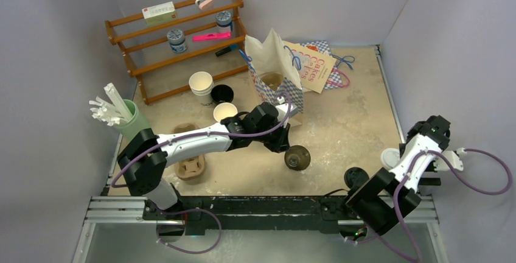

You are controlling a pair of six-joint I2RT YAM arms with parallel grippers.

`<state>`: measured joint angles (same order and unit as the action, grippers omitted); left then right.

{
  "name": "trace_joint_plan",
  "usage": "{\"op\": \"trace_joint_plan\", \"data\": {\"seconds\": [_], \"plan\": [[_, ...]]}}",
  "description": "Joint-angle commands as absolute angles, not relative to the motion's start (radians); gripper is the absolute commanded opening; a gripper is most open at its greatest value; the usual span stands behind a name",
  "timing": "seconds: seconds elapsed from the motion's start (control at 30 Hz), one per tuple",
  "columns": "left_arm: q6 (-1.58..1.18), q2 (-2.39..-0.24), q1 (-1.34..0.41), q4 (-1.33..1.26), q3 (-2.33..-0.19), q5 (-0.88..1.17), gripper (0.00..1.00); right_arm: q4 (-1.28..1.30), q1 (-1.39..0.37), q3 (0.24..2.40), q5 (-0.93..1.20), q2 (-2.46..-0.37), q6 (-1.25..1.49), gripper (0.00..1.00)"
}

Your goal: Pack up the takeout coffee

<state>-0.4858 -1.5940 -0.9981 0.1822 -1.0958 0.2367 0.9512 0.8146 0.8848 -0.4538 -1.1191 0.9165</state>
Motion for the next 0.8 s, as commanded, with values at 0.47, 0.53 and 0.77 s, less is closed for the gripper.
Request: {"op": "trace_joint_plan", "data": {"seconds": [0.47, 0.53, 0.77], "plan": [[-0.469, -1.55, -1.001, 0.105, -1.114, 0.278, 0.0, 0.865, 0.909, 0.902, -0.503, -1.222, 0.823, 0.99], [-0.468, -1.546, -1.001, 0.102, -1.109, 0.273, 0.0, 0.855, 0.915, 0.886, -0.502, -1.222, 0.817, 0.99], [-0.462, -1.546, -0.993, 0.1, -1.108, 0.269, 0.0, 0.824, 0.92, 0.868, -0.471, -1.239, 0.819, 0.99]]}}
